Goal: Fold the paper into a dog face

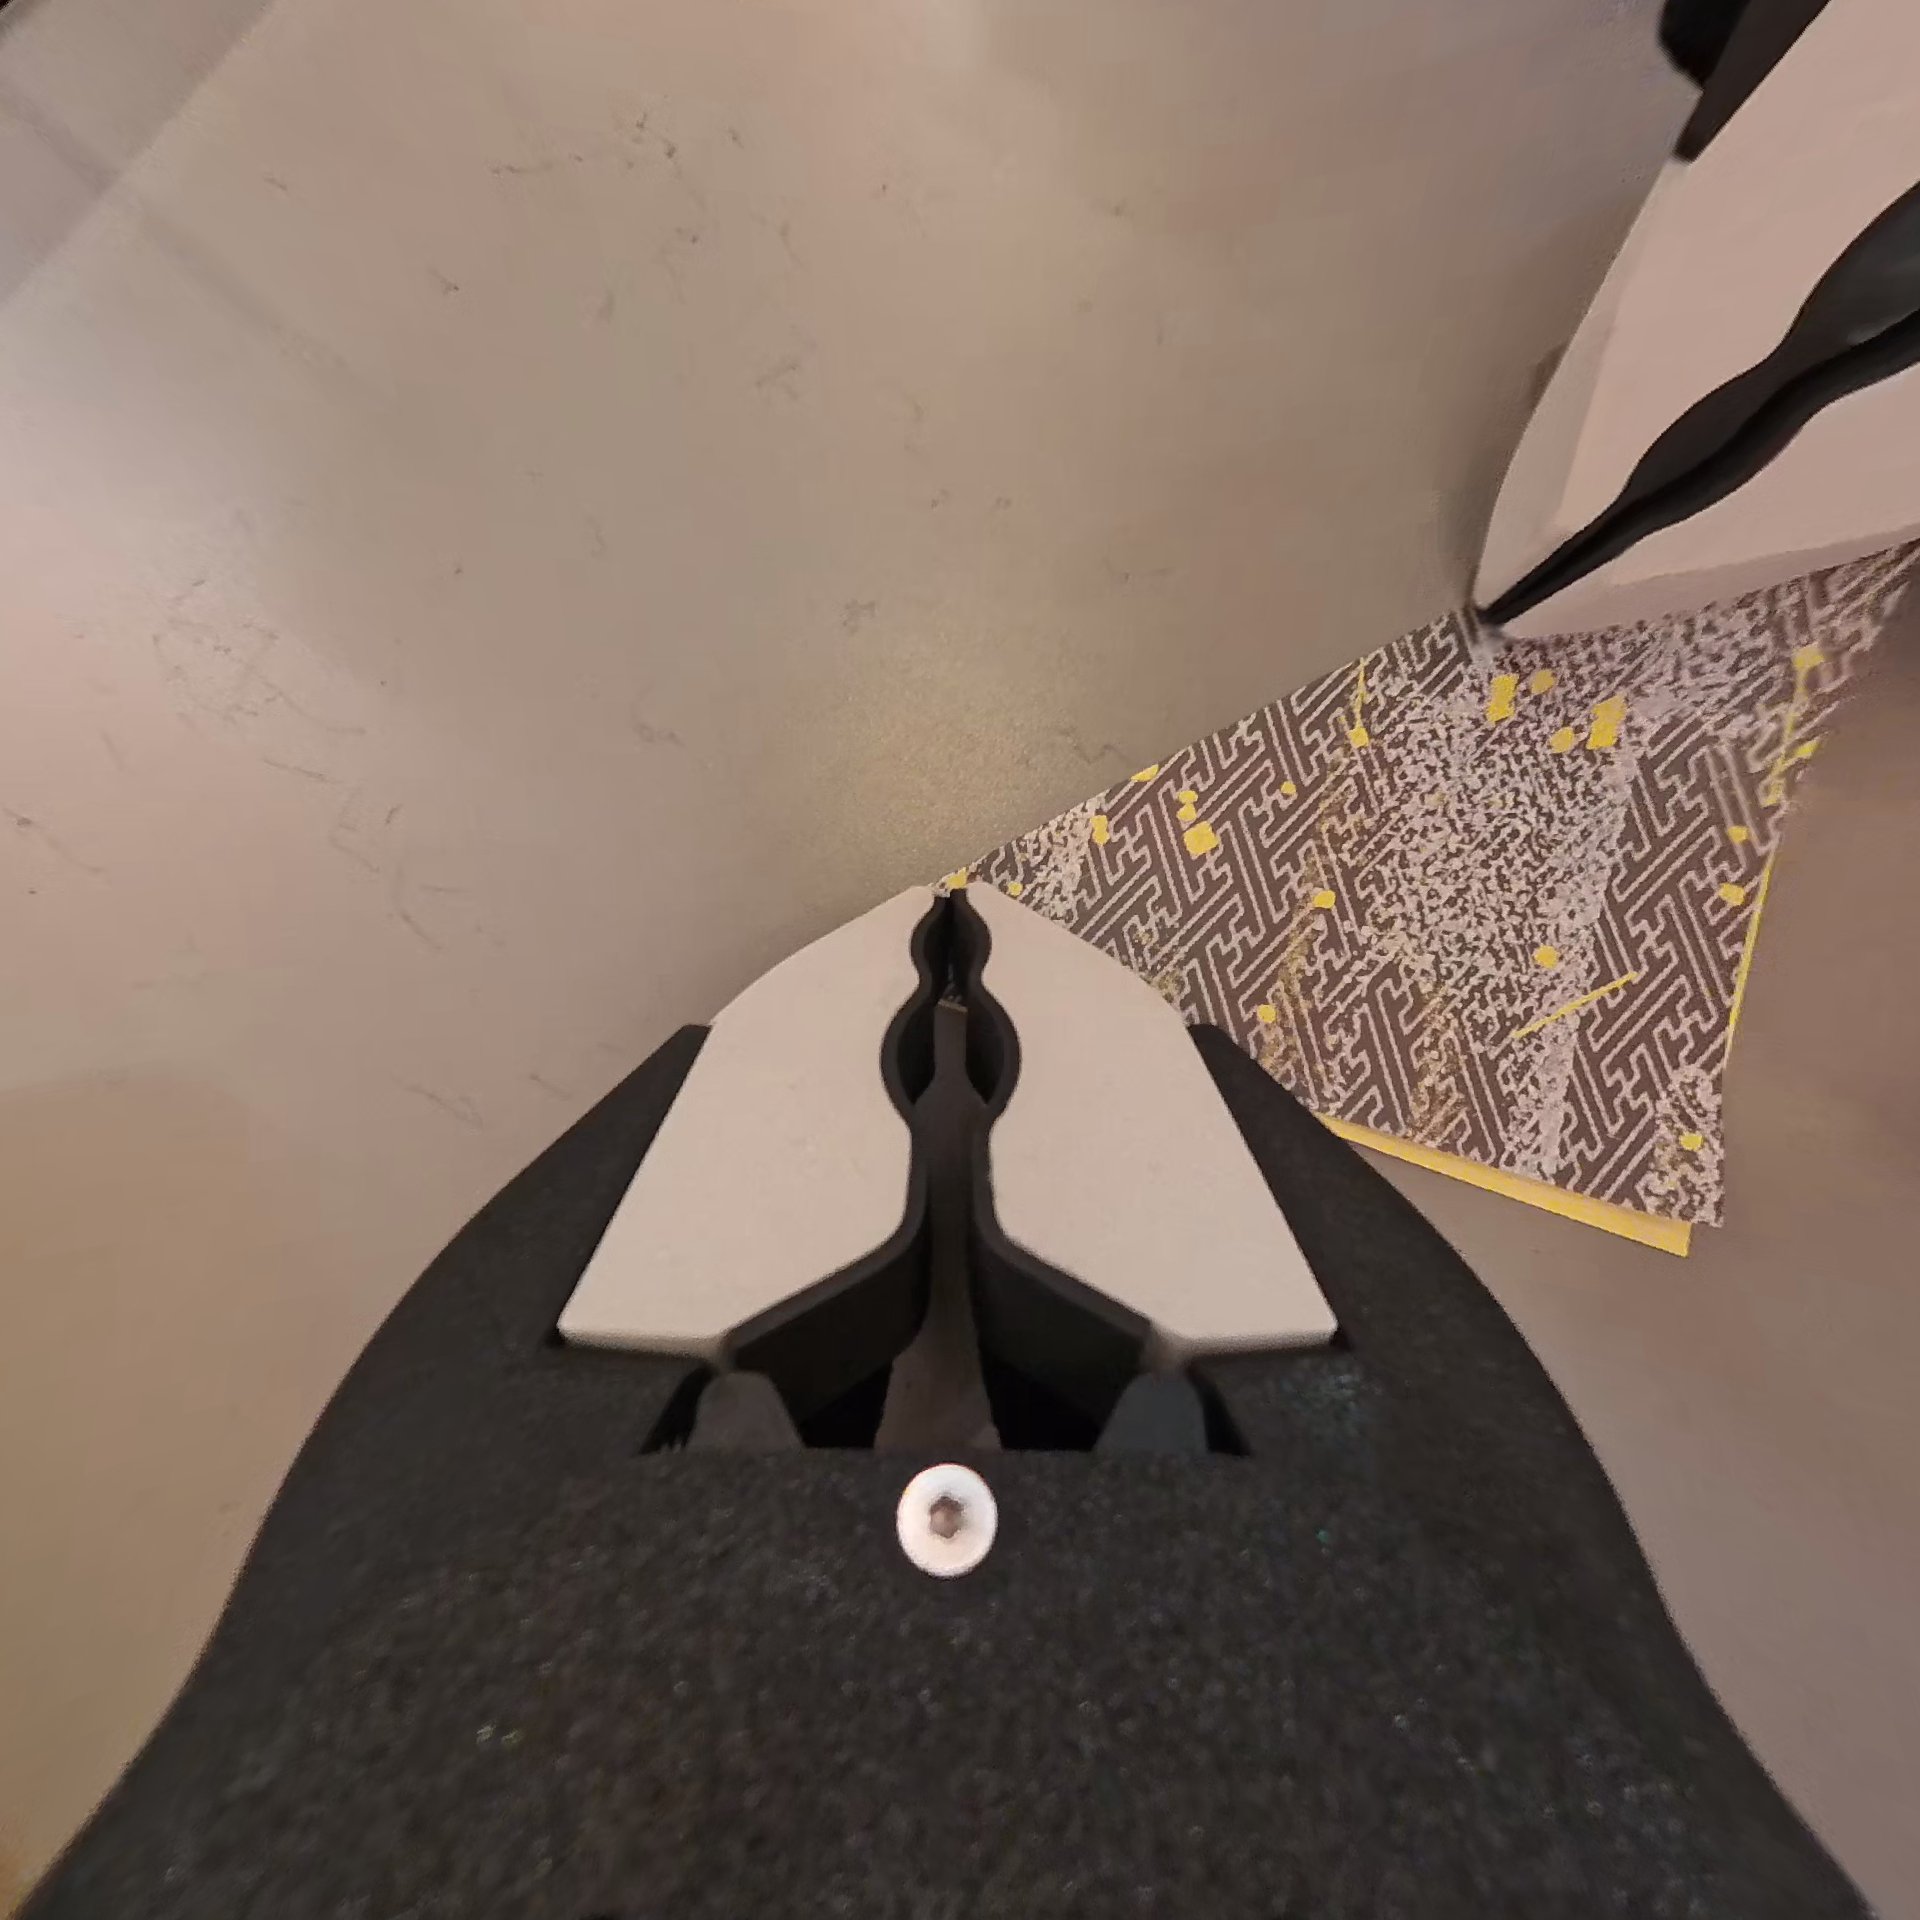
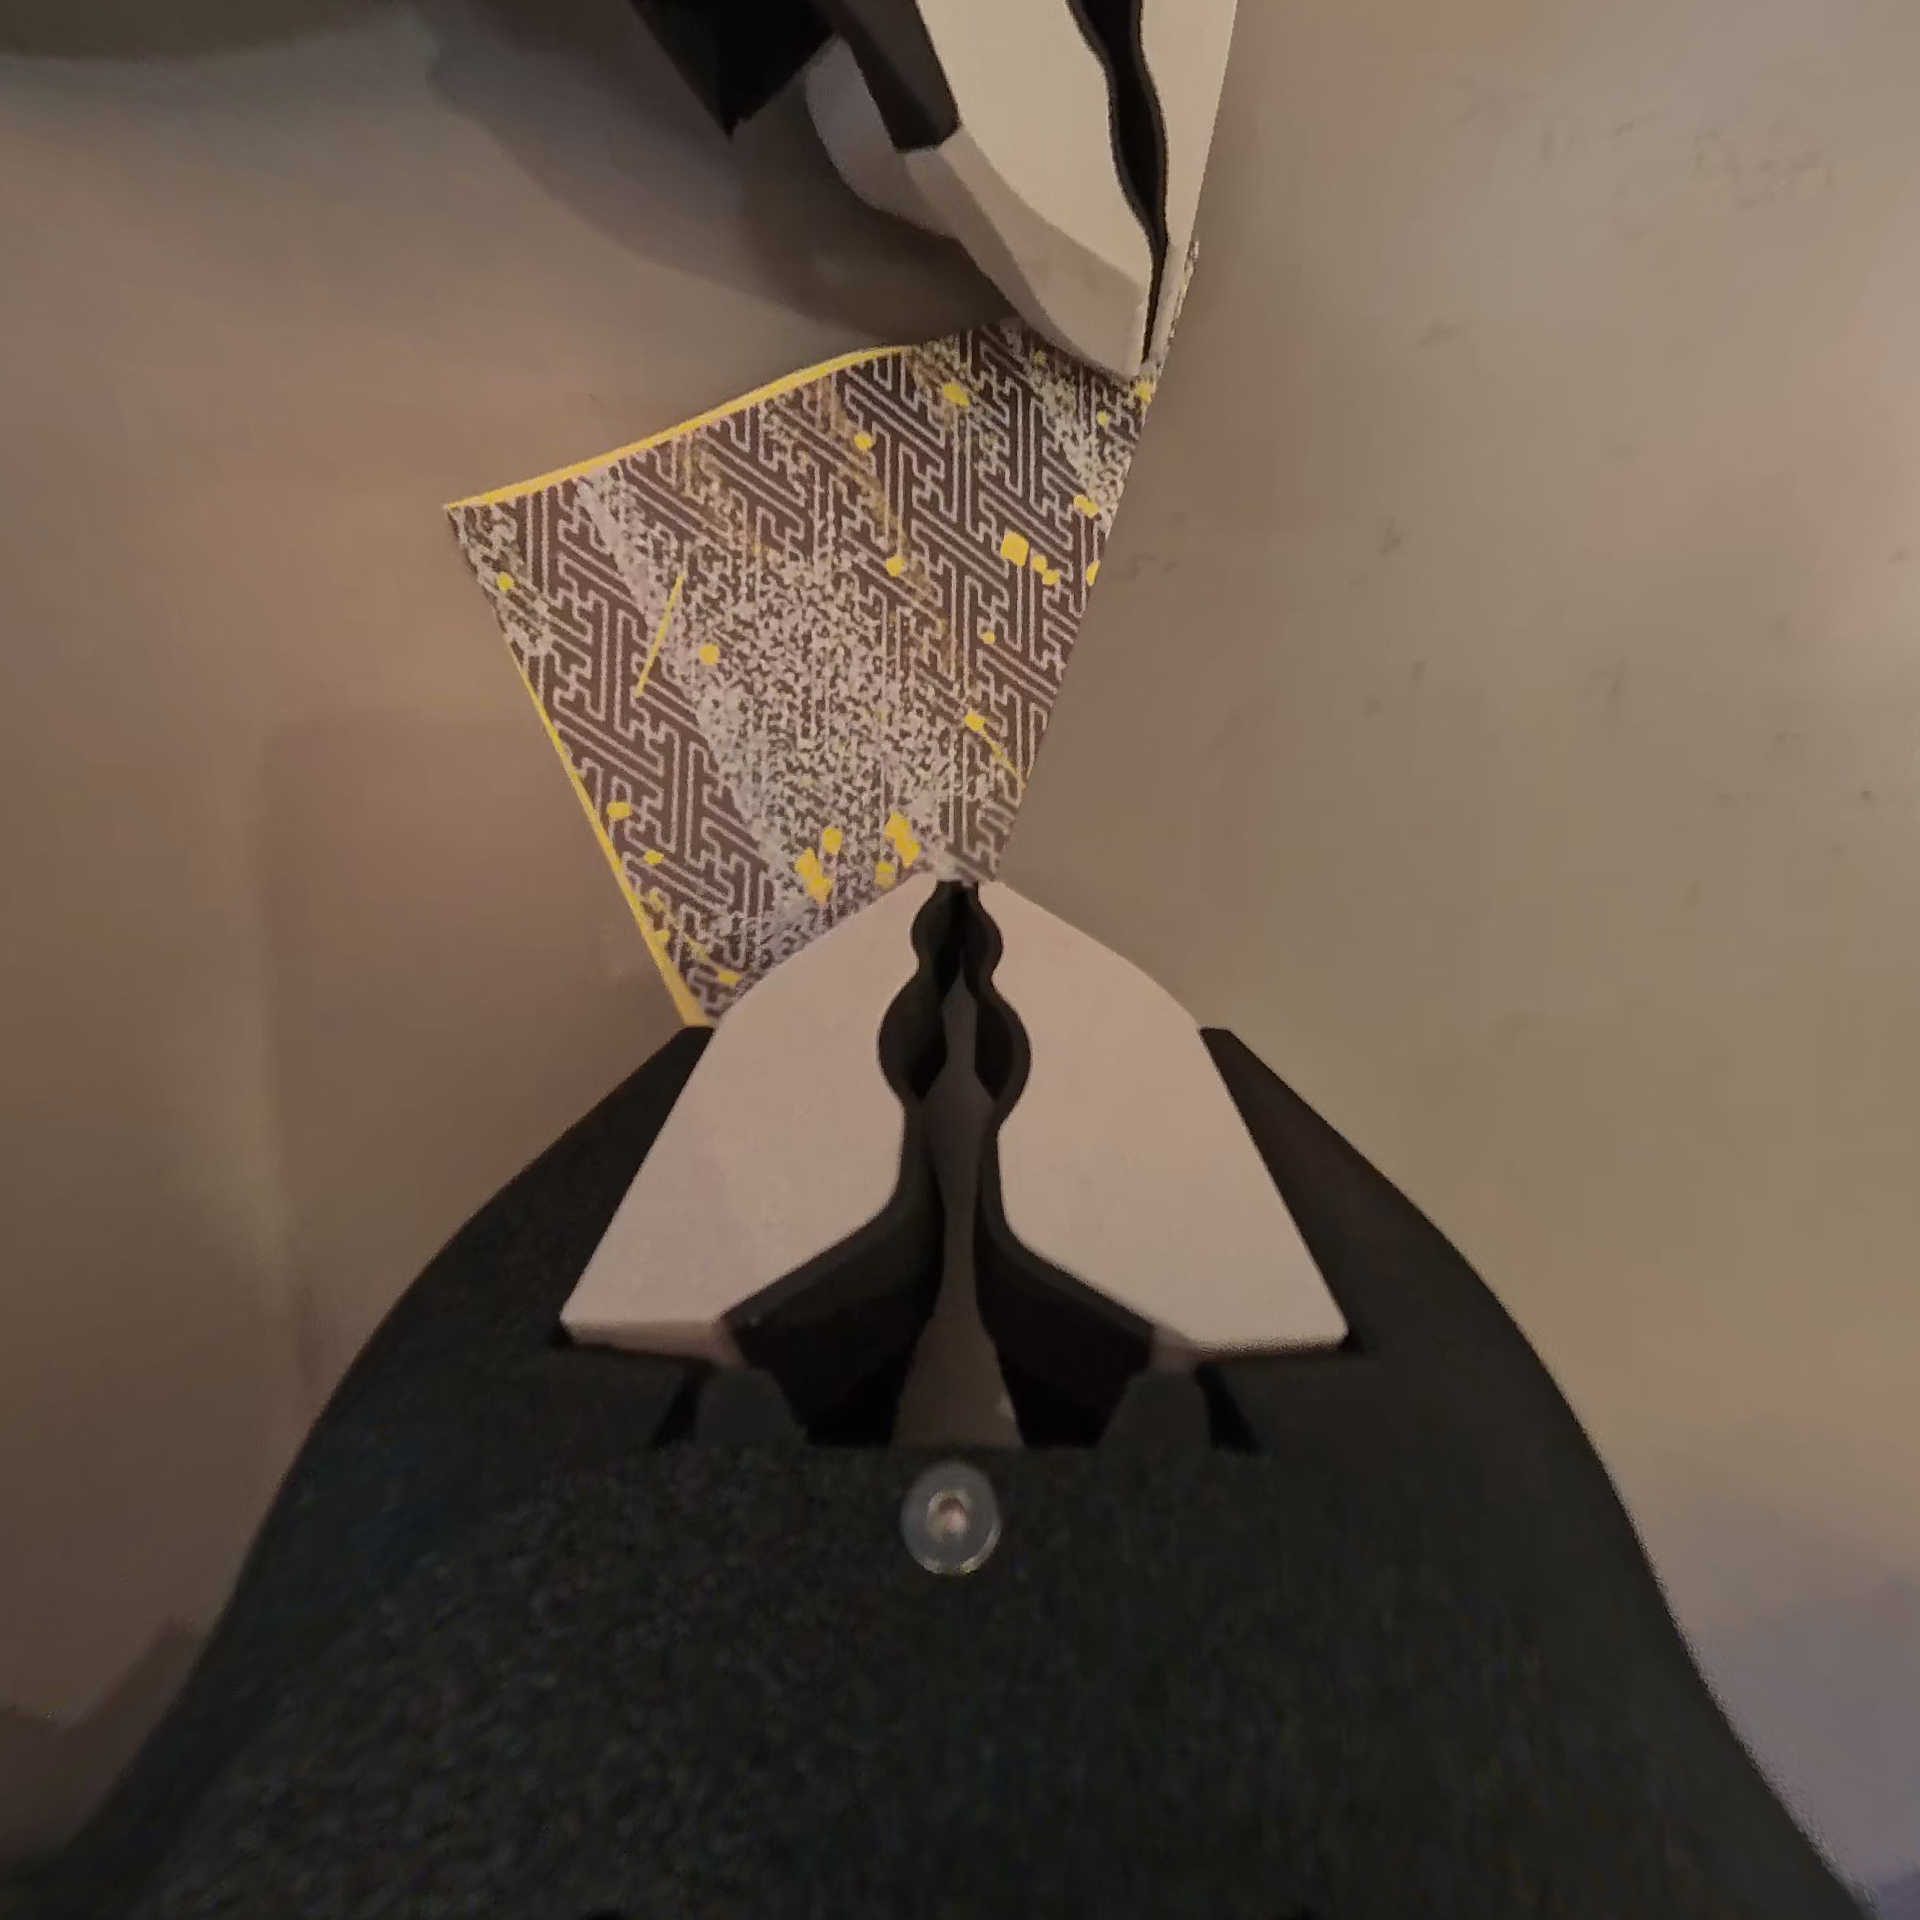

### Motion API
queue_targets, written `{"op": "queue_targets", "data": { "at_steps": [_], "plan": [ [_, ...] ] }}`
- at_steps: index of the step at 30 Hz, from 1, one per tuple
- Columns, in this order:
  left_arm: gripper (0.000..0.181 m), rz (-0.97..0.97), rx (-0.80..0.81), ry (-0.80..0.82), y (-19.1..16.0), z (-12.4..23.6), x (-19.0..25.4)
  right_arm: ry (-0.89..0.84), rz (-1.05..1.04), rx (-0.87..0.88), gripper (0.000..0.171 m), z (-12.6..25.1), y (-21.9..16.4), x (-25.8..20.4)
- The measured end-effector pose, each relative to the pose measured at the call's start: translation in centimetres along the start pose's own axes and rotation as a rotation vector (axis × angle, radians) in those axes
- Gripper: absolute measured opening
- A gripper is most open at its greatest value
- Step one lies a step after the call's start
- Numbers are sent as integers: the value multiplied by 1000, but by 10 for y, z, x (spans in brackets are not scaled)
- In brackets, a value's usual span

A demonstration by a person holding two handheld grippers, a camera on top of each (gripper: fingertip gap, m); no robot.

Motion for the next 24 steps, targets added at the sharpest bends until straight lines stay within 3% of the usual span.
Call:
{"op": "queue_targets", "data": {
  "at_steps": [1, 24],
  "plan": [
    [0, 0, 0, 0, 0, 0, 0, -3, -7, 0, 0, 1, -2, -1],
    [0, -10, -3, 8, 0, 0, 0, -53, -124, 1, 0, 26, -48, -22]
  ]
}}
Point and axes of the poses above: each gripper's, where its closed fingertips meet, z back along the fingers, y out of its top, x = y × z across the jaws, the point moved 2 cm from there along z, back along the fingers, and after that the axes turned 12 degrees about -x, right-handed, at the moved point
